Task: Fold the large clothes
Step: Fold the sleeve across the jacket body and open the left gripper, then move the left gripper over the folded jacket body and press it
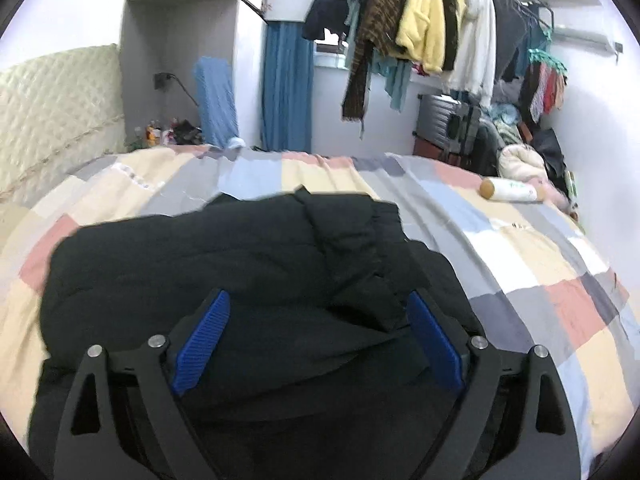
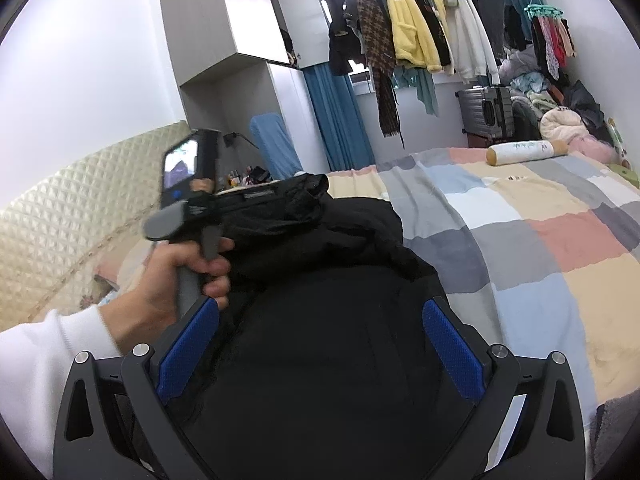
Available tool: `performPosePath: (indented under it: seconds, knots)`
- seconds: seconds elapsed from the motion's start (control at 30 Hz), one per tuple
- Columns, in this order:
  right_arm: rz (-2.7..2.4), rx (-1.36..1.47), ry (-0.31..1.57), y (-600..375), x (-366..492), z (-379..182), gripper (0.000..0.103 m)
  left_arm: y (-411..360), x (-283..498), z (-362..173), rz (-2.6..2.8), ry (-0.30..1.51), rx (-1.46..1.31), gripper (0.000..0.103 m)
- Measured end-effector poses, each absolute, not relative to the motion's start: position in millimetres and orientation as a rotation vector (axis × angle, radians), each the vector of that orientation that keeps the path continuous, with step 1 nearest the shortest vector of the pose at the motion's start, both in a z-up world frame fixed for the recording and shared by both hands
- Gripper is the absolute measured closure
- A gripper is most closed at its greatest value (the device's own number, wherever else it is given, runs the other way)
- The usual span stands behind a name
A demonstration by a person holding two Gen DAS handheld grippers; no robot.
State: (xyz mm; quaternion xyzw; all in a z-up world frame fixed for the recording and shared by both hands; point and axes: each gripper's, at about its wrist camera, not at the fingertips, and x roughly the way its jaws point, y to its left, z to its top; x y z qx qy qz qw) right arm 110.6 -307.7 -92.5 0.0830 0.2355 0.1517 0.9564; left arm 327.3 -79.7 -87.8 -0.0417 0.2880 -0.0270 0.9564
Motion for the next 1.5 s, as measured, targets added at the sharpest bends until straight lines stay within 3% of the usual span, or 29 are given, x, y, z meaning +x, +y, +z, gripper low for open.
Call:
performPosePath:
  seconds: [0.27,0.6,0.67,0.93,1.43,1.5]
  knots:
    - [0.312,0.126,0.462,-294,105,-87,0.0,-24,274,-58,-0.026,0.527,-0.136,0.012]
    - [0.341,0.111,0.468,-269,120,-74,0.0,54,212,-83,0.064,0.515,-0.071,0.012]
    - [0.345,0.105,0.462,-262,131,-67,0.0,67,208,-88,0.073,0.513,-0.083,0.006]
    - [0.337,0.065,0.488,-247,220,-61,0.0,111,232,-108,0.152,0.552,-0.115,0.0]
    - [0.391,0.21,0.62,-230,368,-122,0.001,130,293,-181,0.256,0.71,-0.059,0.0]
    - [0.38,0.185,0.618,-225,378,-127,0.005,128,299,-190,0.275,0.743,-0.016,0.0]
